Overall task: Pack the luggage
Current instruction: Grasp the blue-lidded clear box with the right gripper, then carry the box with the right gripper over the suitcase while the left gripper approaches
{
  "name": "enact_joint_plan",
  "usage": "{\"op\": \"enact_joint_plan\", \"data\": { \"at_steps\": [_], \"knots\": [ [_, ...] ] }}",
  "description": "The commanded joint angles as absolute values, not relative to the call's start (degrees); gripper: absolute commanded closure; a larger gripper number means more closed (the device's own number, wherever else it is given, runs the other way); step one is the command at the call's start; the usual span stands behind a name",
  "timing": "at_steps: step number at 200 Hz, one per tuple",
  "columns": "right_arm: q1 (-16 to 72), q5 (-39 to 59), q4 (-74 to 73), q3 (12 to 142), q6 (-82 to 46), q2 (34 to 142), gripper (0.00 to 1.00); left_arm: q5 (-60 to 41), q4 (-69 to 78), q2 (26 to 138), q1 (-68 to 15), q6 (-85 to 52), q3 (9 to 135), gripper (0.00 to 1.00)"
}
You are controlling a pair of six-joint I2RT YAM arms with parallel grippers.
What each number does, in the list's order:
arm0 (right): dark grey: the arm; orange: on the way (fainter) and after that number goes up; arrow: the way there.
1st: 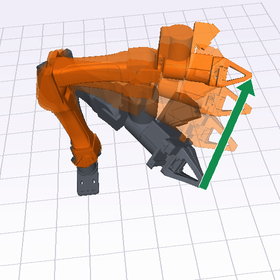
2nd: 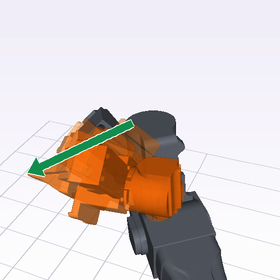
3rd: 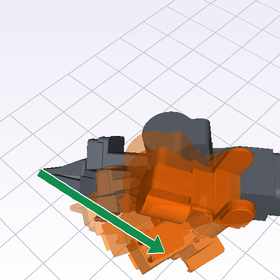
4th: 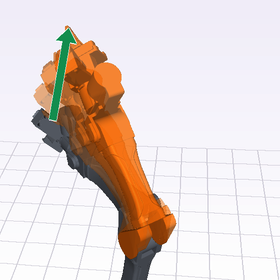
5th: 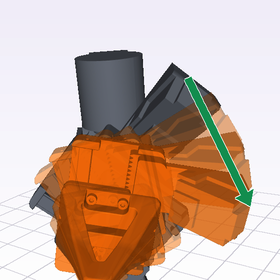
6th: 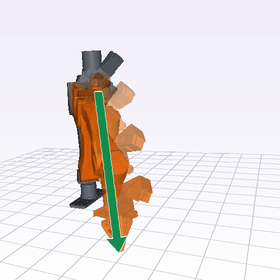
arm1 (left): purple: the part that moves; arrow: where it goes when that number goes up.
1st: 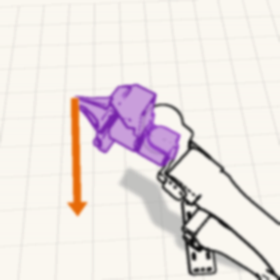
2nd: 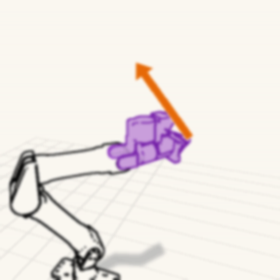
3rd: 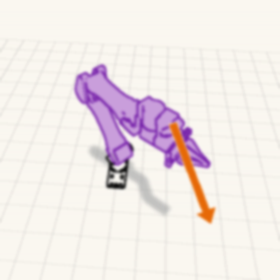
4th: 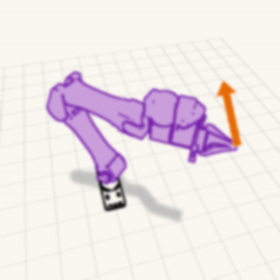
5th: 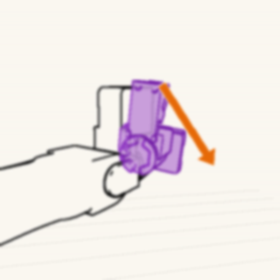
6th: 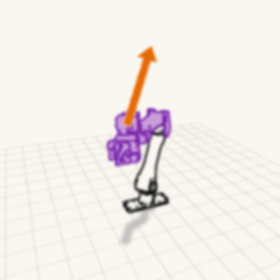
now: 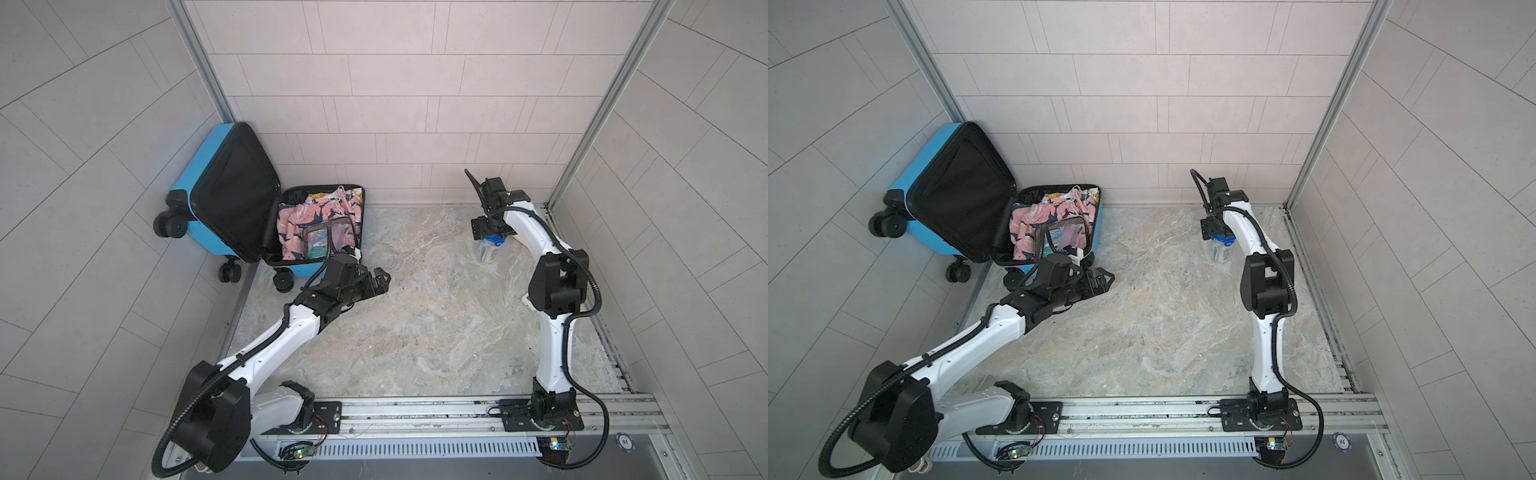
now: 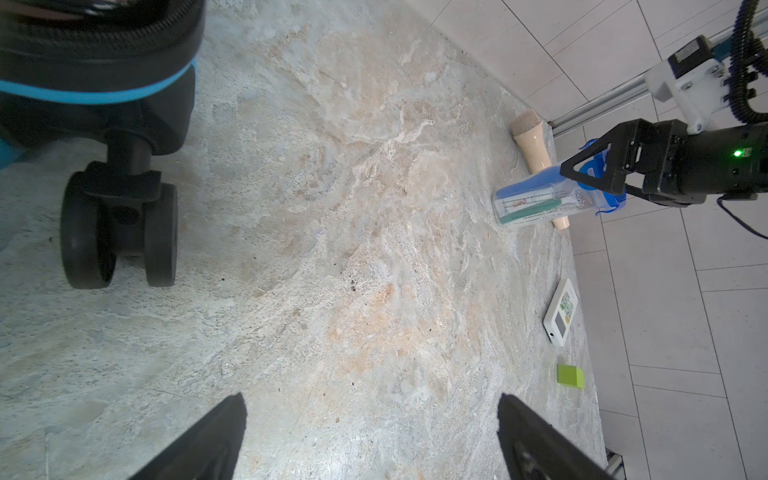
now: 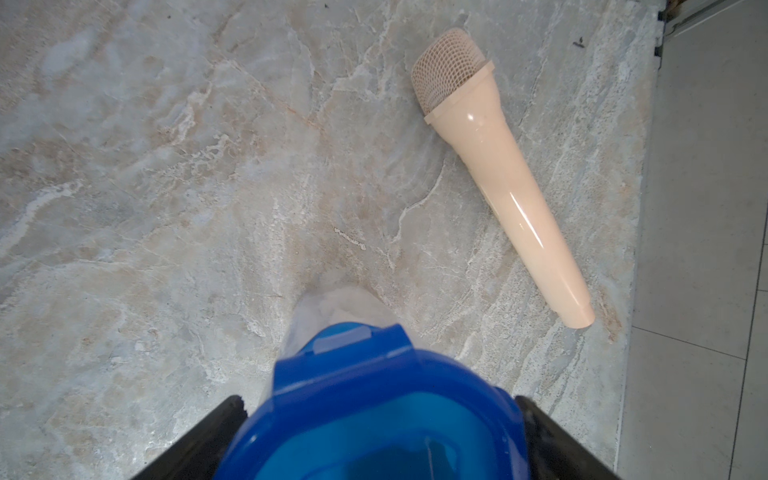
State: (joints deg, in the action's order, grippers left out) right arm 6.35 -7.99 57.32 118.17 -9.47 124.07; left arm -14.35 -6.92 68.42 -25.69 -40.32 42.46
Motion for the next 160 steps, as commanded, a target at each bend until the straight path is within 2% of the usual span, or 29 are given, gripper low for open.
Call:
{"op": "enact_joint_plan", "data": {
  "at_steps": [1, 48, 89, 160],
  "knots": [
    [6.2, -7.6, 59.2, 119.2, -9.8, 124.6, 0.03, -14.2, -6.5, 67.9, -25.9, -40.9, 42.0, 0.0],
    [6.4, -4.4, 59.0, 118.9, -10.9, 121.4, 0.17, -12.6, -4.8, 66.3, -25.7, -41.2, 41.0, 0.0],
    [7.6, -0.5, 57.4, 116.5, -12.6, 116.5, 0.19, -14.7, -4.3, 65.1, -22.4, -43.1, 41.0, 0.0],
    [16.2, 14.5, 45.7, 109.2, -25.1, 107.2, 0.29, -23.8, -6.2, 67.3, -5.2, -44.7, 47.4, 0.0]
  ]
}}
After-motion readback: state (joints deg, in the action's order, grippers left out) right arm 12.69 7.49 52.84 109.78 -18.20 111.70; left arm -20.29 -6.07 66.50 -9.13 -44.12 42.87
